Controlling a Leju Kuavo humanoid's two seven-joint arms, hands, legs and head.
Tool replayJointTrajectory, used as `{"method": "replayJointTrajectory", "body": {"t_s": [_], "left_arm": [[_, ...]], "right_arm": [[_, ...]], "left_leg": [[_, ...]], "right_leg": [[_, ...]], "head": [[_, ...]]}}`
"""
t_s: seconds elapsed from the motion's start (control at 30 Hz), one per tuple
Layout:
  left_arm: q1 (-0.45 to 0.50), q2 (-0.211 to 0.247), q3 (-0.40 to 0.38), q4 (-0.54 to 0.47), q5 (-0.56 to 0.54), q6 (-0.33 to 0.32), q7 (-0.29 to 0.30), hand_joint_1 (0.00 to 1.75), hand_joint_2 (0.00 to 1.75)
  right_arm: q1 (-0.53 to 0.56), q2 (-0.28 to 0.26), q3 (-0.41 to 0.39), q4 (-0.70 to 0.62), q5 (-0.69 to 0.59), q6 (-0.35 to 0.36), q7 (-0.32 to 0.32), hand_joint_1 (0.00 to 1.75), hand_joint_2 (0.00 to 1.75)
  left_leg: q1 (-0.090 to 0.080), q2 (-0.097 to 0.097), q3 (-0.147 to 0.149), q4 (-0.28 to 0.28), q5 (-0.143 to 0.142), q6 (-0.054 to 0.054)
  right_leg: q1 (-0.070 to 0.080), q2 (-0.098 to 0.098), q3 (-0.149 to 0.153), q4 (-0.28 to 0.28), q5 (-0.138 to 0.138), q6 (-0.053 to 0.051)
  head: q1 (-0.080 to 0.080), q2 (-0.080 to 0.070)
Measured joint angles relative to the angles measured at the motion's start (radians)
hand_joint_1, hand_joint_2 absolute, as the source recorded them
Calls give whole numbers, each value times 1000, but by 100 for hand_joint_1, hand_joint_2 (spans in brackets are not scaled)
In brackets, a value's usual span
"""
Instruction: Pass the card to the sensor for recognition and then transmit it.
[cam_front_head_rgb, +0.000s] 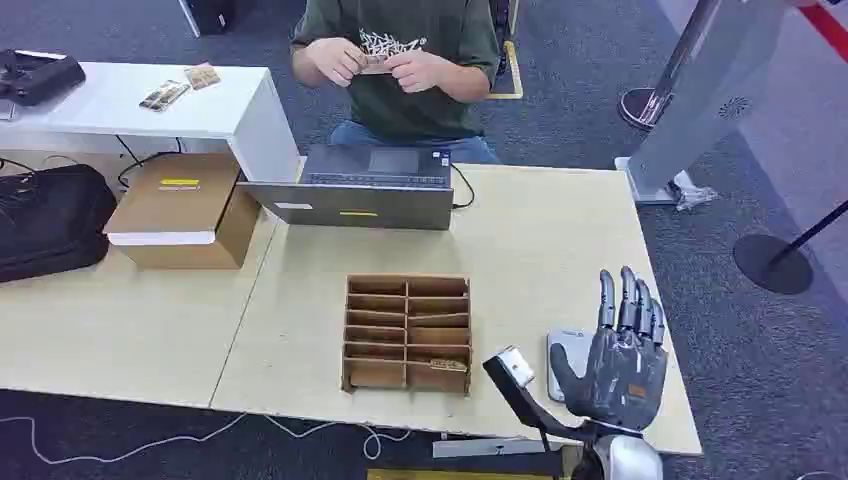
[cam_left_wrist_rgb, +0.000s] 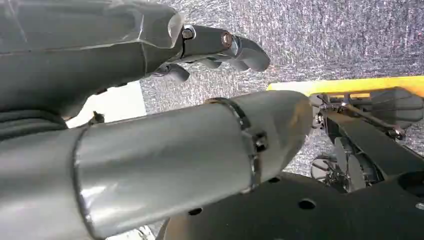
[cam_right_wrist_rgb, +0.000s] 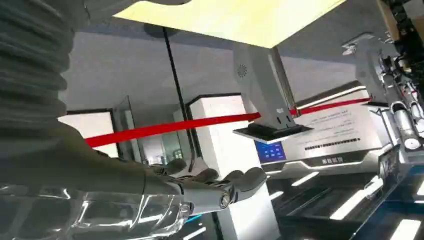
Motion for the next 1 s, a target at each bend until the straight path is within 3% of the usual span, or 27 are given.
{"method": "replayJointTrajectory", "body": {"t_s": [1.0], "left_arm": [[1,0,0,0,3,0,-3,0,0]], "right_arm": [[-12,-9,-2,8,0,13,0,0,175]], "left_leg": [[0,0,0,0,0,0]], "right_leg": [[0,0,0,0,0,0]], "head": [[0,0]]}}
